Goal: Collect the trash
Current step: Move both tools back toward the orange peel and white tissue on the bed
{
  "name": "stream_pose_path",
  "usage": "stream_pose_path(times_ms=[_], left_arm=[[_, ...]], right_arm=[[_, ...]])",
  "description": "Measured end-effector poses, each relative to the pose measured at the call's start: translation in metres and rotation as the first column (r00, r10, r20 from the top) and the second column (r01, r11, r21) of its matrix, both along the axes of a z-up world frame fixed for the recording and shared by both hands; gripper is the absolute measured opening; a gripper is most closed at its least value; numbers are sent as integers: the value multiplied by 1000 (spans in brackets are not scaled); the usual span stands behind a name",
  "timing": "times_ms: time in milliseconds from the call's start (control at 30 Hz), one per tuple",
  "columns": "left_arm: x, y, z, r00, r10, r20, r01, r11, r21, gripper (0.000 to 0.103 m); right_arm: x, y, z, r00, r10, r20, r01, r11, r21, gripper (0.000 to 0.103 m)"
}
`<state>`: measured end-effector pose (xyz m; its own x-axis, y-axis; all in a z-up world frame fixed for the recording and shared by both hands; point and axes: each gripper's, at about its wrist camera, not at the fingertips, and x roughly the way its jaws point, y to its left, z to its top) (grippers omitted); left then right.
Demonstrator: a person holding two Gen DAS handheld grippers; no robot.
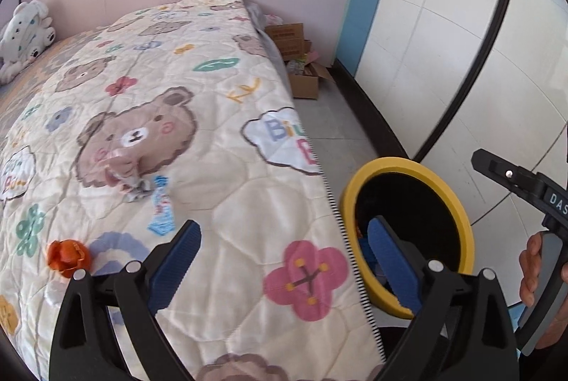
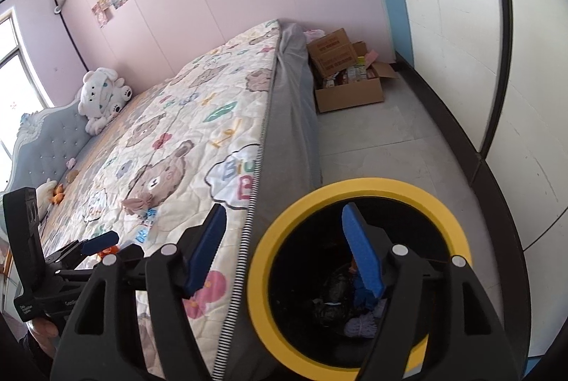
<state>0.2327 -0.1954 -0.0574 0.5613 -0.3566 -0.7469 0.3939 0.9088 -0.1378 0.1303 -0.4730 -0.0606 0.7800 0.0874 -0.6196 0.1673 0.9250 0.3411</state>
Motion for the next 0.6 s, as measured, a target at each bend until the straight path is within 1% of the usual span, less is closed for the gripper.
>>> stream_pose_path(times_ms=[233,600], left_arm=[[4,50,-3,995,99,7,-99,995,22,92],[5,123,-13,973,231,-13,-230,973,36,92]], right_arm=[[21,41,4,997,79,5,-79,997,2,66],[63,107,1,977,213,0,-213,977,-1,66]])
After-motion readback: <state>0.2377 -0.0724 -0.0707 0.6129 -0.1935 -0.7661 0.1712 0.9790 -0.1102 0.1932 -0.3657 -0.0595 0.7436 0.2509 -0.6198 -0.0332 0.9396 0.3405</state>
